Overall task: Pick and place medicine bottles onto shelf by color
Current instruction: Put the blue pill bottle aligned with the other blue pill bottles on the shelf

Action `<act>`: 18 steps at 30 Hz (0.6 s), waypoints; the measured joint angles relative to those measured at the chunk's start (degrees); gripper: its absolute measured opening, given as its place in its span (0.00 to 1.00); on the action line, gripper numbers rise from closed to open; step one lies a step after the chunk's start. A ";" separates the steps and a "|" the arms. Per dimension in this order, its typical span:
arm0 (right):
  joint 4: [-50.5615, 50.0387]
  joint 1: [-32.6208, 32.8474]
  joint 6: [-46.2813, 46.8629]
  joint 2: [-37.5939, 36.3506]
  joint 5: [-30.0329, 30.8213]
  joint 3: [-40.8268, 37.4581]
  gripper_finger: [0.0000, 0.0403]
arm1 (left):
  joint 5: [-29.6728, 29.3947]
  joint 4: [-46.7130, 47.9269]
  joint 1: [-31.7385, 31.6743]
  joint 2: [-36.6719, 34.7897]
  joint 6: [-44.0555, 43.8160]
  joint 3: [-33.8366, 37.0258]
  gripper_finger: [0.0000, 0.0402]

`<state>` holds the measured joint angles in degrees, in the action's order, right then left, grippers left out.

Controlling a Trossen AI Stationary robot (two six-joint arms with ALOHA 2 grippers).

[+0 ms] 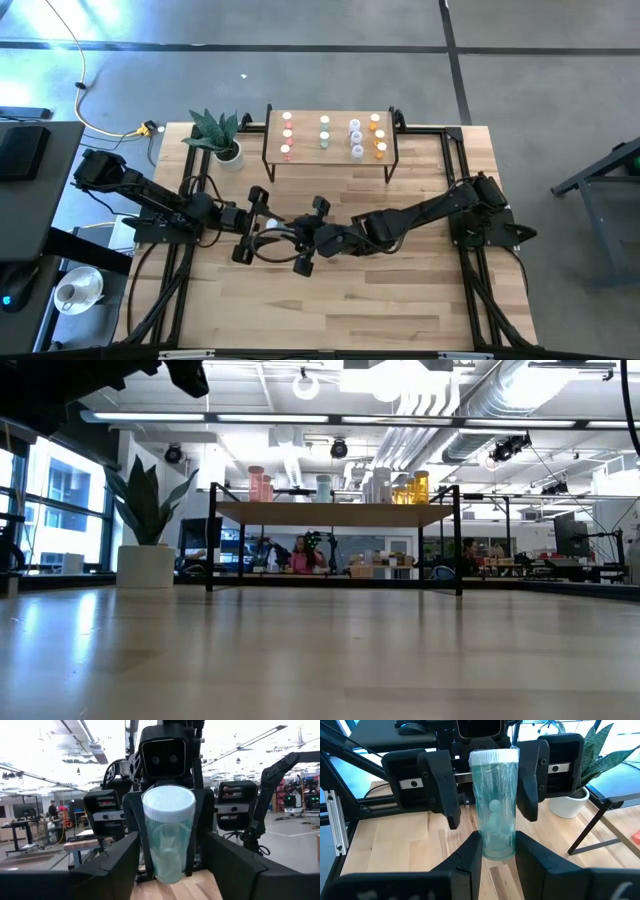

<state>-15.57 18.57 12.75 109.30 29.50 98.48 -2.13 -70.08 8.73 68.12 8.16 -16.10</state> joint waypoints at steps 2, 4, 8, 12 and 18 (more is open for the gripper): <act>0.00 0.00 0.00 0.00 0.00 0.00 0.20 | 0.00 0.01 0.00 0.02 0.00 0.01 0.50; 0.00 0.00 -0.02 0.00 0.00 0.00 0.20 | 0.00 0.02 0.00 0.02 0.00 0.02 0.46; 0.00 -0.07 -0.23 0.00 -0.01 0.02 0.20 | -0.02 0.00 -0.01 0.02 0.00 0.02 0.37; 0.00 -0.04 -0.61 0.00 0.00 0.02 0.20 | 0.00 0.02 -0.04 0.02 0.00 0.00 0.28; -0.03 -0.19 -1.15 0.00 -1.03 0.02 0.21 | 0.00 0.07 -0.02 0.02 0.02 0.02 0.21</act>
<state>-15.61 18.38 11.61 109.30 28.47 98.50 -2.13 -70.01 8.71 68.14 8.19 -16.08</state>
